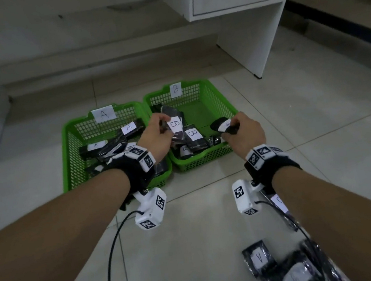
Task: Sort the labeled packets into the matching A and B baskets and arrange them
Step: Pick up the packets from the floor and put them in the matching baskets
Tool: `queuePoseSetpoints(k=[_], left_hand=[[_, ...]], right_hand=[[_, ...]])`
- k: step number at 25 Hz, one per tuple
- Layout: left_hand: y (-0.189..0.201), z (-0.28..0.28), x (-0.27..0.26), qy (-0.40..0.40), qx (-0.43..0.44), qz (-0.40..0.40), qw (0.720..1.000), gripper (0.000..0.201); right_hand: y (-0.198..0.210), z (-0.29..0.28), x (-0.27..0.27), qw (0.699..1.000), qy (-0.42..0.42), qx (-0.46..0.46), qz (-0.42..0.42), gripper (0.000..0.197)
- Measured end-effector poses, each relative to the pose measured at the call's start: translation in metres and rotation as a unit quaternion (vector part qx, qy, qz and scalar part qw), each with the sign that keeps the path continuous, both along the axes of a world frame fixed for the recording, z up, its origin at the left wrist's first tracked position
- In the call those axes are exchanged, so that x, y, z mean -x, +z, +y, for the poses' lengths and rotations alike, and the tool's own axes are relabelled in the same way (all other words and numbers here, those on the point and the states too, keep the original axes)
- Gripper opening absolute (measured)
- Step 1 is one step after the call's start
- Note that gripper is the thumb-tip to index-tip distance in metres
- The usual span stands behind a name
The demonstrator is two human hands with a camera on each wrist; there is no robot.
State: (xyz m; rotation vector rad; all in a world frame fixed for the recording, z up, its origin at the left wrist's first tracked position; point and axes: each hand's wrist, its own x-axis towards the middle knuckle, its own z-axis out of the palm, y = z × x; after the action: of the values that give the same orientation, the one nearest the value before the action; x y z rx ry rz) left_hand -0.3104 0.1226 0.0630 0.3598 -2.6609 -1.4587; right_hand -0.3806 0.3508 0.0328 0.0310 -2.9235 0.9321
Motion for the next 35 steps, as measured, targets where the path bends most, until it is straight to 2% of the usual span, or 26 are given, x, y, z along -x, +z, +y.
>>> queuePoseSetpoints(k=[2, 4, 5, 7, 8, 9, 12, 14, 17, 19, 21, 22, 24, 26, 28, 30, 32, 33, 35], left_hand=[[-0.006, 0.014, 0.009, -0.023, -0.004, -0.002, 1.0, 0.03], [-0.013, 0.025, 0.016, -0.06, 0.013, -0.006, 0.998, 0.033], [-0.02, 0.03, 0.02, -0.082, 0.052, -0.02, 0.995, 0.034], [-0.035, 0.035, 0.027, -0.1, 0.2, -0.063, 0.973, 0.038], [-0.042, 0.038, 0.028, -0.096, 0.254, -0.077, 0.959, 0.04], [-0.046, 0.039, 0.03, -0.092, 0.272, -0.08, 0.954, 0.042], [-0.044, 0.044, 0.037, -0.119, 0.242, -0.087, 0.959, 0.052], [-0.039, 0.047, 0.039, -0.119, 0.282, -0.094, 0.948, 0.057], [-0.033, 0.055, 0.036, -0.095, 0.328, -0.054, 0.938, 0.053], [-0.025, 0.064, 0.026, -0.118, 0.359, 0.023, 0.926, 0.042], [-0.013, 0.081, 0.007, -0.198, 0.369, 0.119, 0.9, 0.028], [-0.01, 0.093, -0.007, -0.259, 0.355, 0.135, 0.888, 0.023], [-0.011, 0.119, -0.037, -0.389, 0.336, 0.064, 0.855, 0.019], [-0.026, 0.143, -0.065, -0.507, 0.368, -0.011, 0.779, 0.025], [-0.046, 0.163, -0.092, -0.588, 0.384, -0.029, 0.711, 0.043], [-0.066, 0.177, -0.111, -0.635, 0.383, -0.041, 0.669, 0.061], [-0.079, 0.181, -0.124, -0.638, 0.43, -0.045, 0.637, 0.062], [-0.083, 0.18, -0.127, -0.627, 0.454, -0.026, 0.633, 0.055], [-0.089, 0.172, -0.126, -0.609, 0.462, 0.0, 0.645, 0.046]], right_hand=[[-0.012, -0.005, 0.007, 1.0, 0.007, 0.0, 0.015, 0.033], [-0.027, -0.007, 0.008, 0.996, 0.029, -0.08, 0.028, 0.035], [-0.034, -0.005, 0.007, 0.99, 0.035, -0.134, 0.035, 0.037], [-0.041, 0.004, 0.007, 0.977, 0.053, -0.193, 0.068, 0.044], [-0.041, 0.011, 0.006, 0.976, 0.063, -0.19, 0.082, 0.045], [-0.04, 0.017, 0.004, 0.978, 0.069, -0.171, 0.094, 0.044], [-0.036, 0.041, -0.016, 0.988, 0.041, -0.08, 0.128, 0.037], [-0.04, 0.054, -0.038, 0.989, 0.026, -0.054, 0.137, 0.033], [-0.053, 0.077, -0.07, 0.995, 0.006, -0.042, 0.087, 0.034], [-0.061, 0.096, -0.088, 0.998, -0.033, -0.053, 0.014, 0.034], [-0.067, 0.114, -0.108, 0.989, -0.073, -0.081, -0.097, 0.038], [-0.071, 0.122, -0.12, 0.982, -0.076, -0.098, -0.145, 0.043], [-0.078, 0.134, -0.142, 0.975, -0.049, -0.117, -0.18, 0.056], [-0.082, 0.141, -0.157, 0.98, -0.018, -0.118, -0.161, 0.062], [-0.083, 0.144, -0.167, 0.984, -0.021, -0.101, -0.147, 0.057], [-0.081, 0.148, -0.173, 0.987, -0.058, -0.047, -0.141, 0.054], [-0.08, 0.152, -0.179, 0.988, -0.096, 0.02, -0.123, 0.063], [-0.08, 0.154, -0.181, 0.988, -0.107, 0.038, -0.105, 0.067], [-0.081, 0.157, -0.183, 0.99, -0.111, 0.048, -0.074, 0.071]])
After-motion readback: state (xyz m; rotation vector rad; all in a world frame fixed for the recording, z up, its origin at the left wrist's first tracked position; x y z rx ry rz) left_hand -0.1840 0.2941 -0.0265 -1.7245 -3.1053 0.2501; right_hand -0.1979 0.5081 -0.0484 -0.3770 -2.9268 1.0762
